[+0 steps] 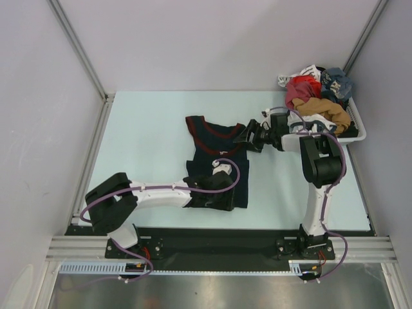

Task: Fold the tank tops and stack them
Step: Fold the tank top

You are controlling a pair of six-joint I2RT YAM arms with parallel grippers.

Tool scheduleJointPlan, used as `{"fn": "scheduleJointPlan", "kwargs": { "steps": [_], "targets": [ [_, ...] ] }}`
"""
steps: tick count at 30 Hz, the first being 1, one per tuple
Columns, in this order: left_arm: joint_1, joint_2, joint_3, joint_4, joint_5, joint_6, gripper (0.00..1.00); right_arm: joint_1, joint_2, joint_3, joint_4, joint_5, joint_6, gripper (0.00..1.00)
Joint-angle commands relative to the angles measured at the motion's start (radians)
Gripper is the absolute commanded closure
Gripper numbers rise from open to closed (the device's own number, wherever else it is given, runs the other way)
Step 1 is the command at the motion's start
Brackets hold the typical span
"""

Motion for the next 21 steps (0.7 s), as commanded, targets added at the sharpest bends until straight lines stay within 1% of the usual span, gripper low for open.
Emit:
{"fn": "scheduleJointPlan", "kwargs": {
  "steps": [1,2,3,5,8,9,10,12,13,14,15,18,20,21],
  "targets": [
    [0.010,0.001,0.038,-0.018,-0.015,0.025,0.38,0.022,0.089,0.106,0.080,-0.039,-0.007,0.25],
    [0.011,0.001,0.041,-0.020,-0.010,0.028,0.38,0.028,0.109,0.131,0.089,-0.039,-0.004,0.26],
    [0.016,0.002,0.045,-0.021,-0.009,0.033,0.38,0.028,0.149,0.170,0.103,-0.042,0.014,0.30],
    [0.020,0.007,0.053,-0.029,-0.010,0.038,0.38,0.027,0.186,0.212,0.164,-0.051,0.050,0.34],
    [0.033,0.011,0.059,-0.033,-0.006,0.044,0.38,0.012,0.267,0.305,0.242,-0.077,0.125,0.43],
    [0.039,0.014,0.058,-0.032,-0.003,0.045,0.38,0.007,0.286,0.341,0.244,-0.083,0.139,0.49],
    [0.042,0.018,0.055,-0.026,0.000,0.047,0.38,0.005,0.322,0.373,0.238,-0.083,0.154,0.53],
    [0.050,0.025,0.047,-0.018,0.008,0.048,0.38,-0.001,0.352,0.465,0.230,-0.076,0.163,0.53],
    [0.056,0.028,0.036,-0.004,0.013,0.050,0.38,-0.002,0.384,0.491,0.227,-0.076,0.172,0.50],
    [0.057,0.033,0.032,0.003,0.020,0.048,0.38,-0.005,0.396,0.545,0.228,-0.077,0.177,0.44],
    [0.062,0.037,0.027,0.007,0.023,0.048,0.38,-0.005,0.410,0.569,0.230,-0.076,0.180,0.33],
    [0.062,0.048,0.019,0.017,0.031,0.047,0.38,-0.007,0.454,0.666,0.216,-0.068,0.182,0.31],
    [0.060,0.057,0.013,0.025,0.036,0.045,0.38,-0.008,0.490,0.712,0.190,-0.065,0.188,0.34],
    [0.060,0.059,0.013,0.025,0.037,0.045,0.38,-0.008,0.502,0.762,0.178,-0.068,0.189,0.46]
  ]
}}
